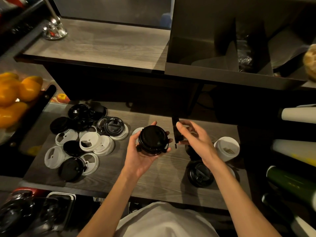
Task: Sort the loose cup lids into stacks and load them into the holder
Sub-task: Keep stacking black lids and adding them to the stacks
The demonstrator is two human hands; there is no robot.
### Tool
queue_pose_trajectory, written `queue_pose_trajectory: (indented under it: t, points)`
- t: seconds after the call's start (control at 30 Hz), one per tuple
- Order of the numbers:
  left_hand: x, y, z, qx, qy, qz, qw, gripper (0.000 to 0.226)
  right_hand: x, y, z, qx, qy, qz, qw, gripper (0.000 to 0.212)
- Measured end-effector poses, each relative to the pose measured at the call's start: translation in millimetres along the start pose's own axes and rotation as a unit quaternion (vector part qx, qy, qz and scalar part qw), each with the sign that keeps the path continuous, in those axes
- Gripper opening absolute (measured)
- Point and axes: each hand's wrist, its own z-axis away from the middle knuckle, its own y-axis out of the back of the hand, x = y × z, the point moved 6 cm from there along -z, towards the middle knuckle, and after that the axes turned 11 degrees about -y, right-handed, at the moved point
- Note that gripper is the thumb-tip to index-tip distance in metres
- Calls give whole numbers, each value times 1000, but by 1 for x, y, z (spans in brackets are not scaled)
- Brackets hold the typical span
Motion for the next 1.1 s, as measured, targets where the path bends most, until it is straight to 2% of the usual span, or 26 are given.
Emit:
queue_pose_trajectory:
  t: [0.13, 0.23, 0.3, 0.37, 0.43, 0.5, 0.57, 0.8, 1.0, 1.1]
  points:
    - [0, -3, 1, -3, -8, -41, 999, 50, -6, -8, 9, 25, 36, 112, 993, 63]
    - [-6, -5, 1, -6, -2, -88, 996, 48, -13, -20, 17, 79, 80, 251, 962, 69]
    - [-9, -6, 3, -14, 12, -97, 995, 50, -16, -26, 18, 89, 81, 311, 943, 73]
    - [-12, -3, 3, -12, 26, -85, 996, 51, -16, -24, 19, 52, 74, 310, 947, 79]
    - [-12, 1, 4, -2, 39, -72, 997, 54, -18, -22, 22, -21, 92, 303, 948, 89]
    - [-14, 4, 5, 4, 51, -74, 996, 60, -24, -24, 28, -85, 137, 344, 925, 96]
    - [-16, 3, 8, -3, 65, -68, 996, 68, -26, -27, 31, -118, 165, 367, 908, 95]
    - [-16, -1, 11, 11, 70, -51, 996, 70, -30, -26, 35, -77, 203, 395, 893, 87]
    - [-15, -11, 13, 3, 60, -98, 993, 64, -26, -29, 36, -86, 193, 405, 890, 85]
    - [-17, -9, 14, 12, 61, -123, 991, 59, -21, -28, 36, -65, 187, 409, 891, 83]
